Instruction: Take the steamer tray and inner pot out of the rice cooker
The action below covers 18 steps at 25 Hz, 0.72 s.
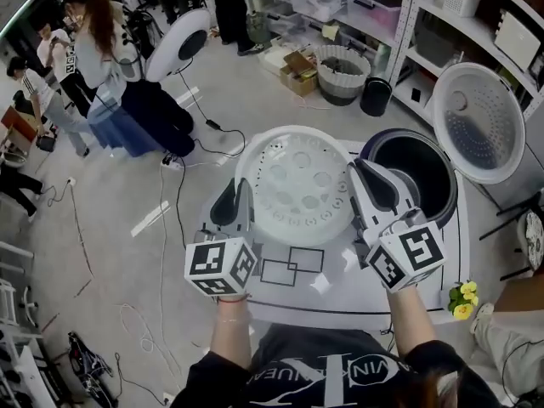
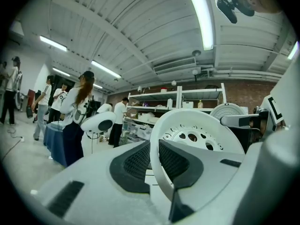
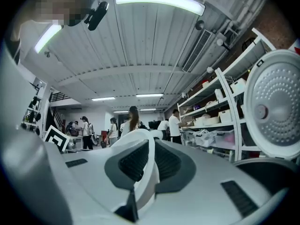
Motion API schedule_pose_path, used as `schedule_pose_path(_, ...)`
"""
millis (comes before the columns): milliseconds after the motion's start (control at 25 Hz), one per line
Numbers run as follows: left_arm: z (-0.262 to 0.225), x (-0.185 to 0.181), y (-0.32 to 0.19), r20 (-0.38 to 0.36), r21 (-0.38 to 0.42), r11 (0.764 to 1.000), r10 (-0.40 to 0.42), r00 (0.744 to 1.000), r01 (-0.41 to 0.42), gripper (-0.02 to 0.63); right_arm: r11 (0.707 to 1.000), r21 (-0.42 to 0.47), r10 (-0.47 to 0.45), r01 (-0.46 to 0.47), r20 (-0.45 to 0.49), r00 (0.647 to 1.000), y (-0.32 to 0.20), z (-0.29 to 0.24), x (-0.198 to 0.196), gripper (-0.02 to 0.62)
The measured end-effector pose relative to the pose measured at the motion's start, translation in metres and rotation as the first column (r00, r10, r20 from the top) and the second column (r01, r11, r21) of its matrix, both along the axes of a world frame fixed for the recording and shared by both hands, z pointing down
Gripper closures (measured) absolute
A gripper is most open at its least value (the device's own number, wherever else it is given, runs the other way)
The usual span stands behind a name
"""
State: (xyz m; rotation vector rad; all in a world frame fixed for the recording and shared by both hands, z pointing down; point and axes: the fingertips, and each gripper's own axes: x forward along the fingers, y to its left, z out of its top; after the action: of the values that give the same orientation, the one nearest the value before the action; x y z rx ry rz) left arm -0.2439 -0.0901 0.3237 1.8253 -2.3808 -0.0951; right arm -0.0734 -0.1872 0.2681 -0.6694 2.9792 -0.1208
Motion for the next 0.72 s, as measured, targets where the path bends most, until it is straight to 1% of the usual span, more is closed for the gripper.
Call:
schedule_pose_path(160, 0.033, -0.019, 0.021, -0.058, -0.037, 0.999, -0.031, 0.998, 0.029, 0.552, 0.999, -0.039, -0.038, 0.037, -0.043, 0.998, 0.014, 0.028, -0.024, 0.56)
schedule_pose_path(320, 0.061, -0.038, 0.037, -0.098, -0.082, 0.996, -0.033, 0.995, 0.025, 0.553, 0.996, -0.086, -0.042, 0.034, -0.097, 0.994, 0.028, 0.06, -0.044, 0.56)
schedule_pose_path(480, 0.087, -0.057, 0.042, -0.119, -0.125, 0.992, -0.029, 0.992, 0.014, 0.552, 0.991, -0.135, -0.032, 0.014, -0.137, 0.99, 0.032, 0.094, -0.061, 0.56)
schedule_pose_path(720, 0.131, -0.077, 0.033, -0.148, -0.205, 0.978, 0.011, 0.989, -0.042, 0.552, 0.972, -0.23, 0.006, -0.045, -0.169, 0.986, 0.022, 0.147, -0.08, 0.56)
